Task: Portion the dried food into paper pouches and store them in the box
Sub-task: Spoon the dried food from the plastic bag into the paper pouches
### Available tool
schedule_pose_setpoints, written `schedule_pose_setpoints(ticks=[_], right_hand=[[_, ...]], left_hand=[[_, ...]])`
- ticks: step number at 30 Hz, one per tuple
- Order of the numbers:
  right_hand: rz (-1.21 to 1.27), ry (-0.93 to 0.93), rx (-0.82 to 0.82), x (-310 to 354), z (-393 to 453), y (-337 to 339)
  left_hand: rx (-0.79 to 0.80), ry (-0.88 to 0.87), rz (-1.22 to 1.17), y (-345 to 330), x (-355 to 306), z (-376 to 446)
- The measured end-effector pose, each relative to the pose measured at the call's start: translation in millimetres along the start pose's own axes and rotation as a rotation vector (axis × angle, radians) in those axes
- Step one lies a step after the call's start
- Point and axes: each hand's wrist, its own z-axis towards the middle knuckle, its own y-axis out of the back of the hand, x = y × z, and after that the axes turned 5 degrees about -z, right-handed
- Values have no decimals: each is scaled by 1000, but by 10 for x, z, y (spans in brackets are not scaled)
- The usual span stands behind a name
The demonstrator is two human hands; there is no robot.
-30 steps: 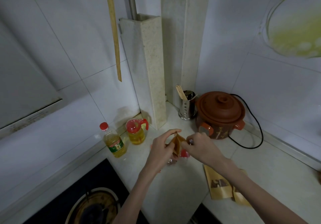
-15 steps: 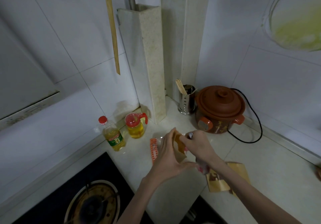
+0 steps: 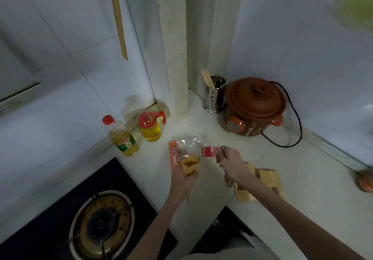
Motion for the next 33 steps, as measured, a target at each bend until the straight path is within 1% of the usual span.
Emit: schedule_pose_setpoints(ticks=[3,7,10,13,16,19,23,25,29,33], right_hand=[[-92,-36,4,-228,91,-44],[-223,-75,-43,-523,267,-61],[-196,-170,-47,-700,383,-50],[-127,-218,-98,-828,501,-35],[-69,-176,-173,-898,614,-28],[-60,-147,-263,-916,761,-17],[-83,-121,-305,-893,955,-73],[-85,-101,-282,-870,1043,-151],[-73,-110,-179,-881,1193,-331],[2,-131,-60,-921,1268,-480]], left_hand=[[-12,124,74,88,148,73],[-50,273,110,212,308,247],[-54,371,131,313,379,429],[-85,386,146,375,426,625],[-146,389,102,413,449,799],[-166,417,106,409,499,955],[-180,450,73,309,552,1100],[-184,455,23,252,563,1137],[-234,476,-30,182,557,1215],[-194,479,-130,170,516,1285]])
